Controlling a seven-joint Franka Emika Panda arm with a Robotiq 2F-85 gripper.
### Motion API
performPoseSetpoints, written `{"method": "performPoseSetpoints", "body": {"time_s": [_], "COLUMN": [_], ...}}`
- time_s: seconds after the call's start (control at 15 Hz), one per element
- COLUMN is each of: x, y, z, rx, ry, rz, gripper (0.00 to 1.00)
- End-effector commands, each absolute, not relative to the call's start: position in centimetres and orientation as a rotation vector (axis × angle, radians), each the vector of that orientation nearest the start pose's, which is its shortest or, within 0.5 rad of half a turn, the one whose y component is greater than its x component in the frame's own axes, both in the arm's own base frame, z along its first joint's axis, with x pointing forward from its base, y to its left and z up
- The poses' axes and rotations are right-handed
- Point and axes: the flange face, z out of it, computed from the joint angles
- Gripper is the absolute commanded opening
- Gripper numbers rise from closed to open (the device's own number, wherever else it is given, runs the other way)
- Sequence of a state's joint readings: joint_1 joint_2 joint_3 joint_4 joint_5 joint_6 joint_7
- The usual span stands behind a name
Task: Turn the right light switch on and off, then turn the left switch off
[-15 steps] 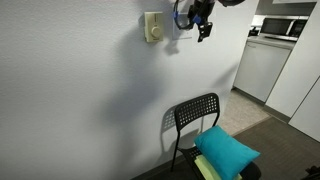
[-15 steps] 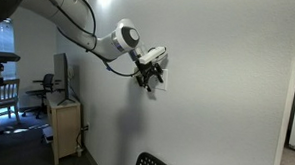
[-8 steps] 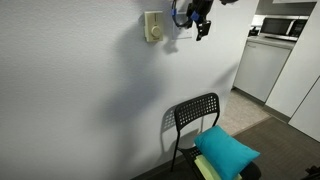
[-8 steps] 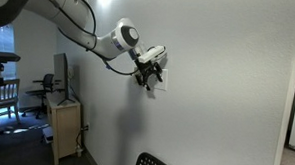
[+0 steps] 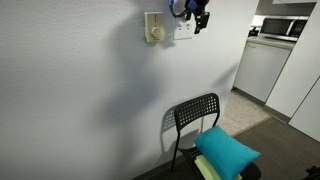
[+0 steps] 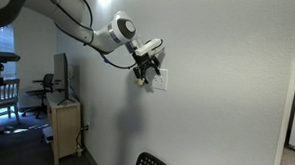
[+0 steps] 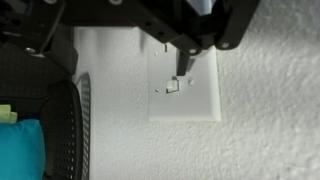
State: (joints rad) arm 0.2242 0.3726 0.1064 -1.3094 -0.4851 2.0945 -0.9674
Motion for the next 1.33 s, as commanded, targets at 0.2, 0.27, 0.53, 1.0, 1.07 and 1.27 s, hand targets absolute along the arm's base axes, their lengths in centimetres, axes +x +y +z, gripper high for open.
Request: {"method": "performPoseSetpoints", "body": {"time_s": [0.2,0.27,0.53,1.0,1.07,1.27], "x": [69.5,69.6,69.9,70.7,70.8,71.0], "y": [18.0,17.8,17.4,16.5,16.4,16.5], "z": [57.7,57.4,56.7,53.9,53.5,51.7], "rx": [1.965,1.972,1.986,2.088,2.101,2.142], "ry": [1.694,1.695,1.697,1.715,1.718,1.738], "rz": [0.336,0.334,0.336,0.356,0.358,0.334], "gripper": [1.0,1.0,1.0,1.0,1.0,1.0]}}
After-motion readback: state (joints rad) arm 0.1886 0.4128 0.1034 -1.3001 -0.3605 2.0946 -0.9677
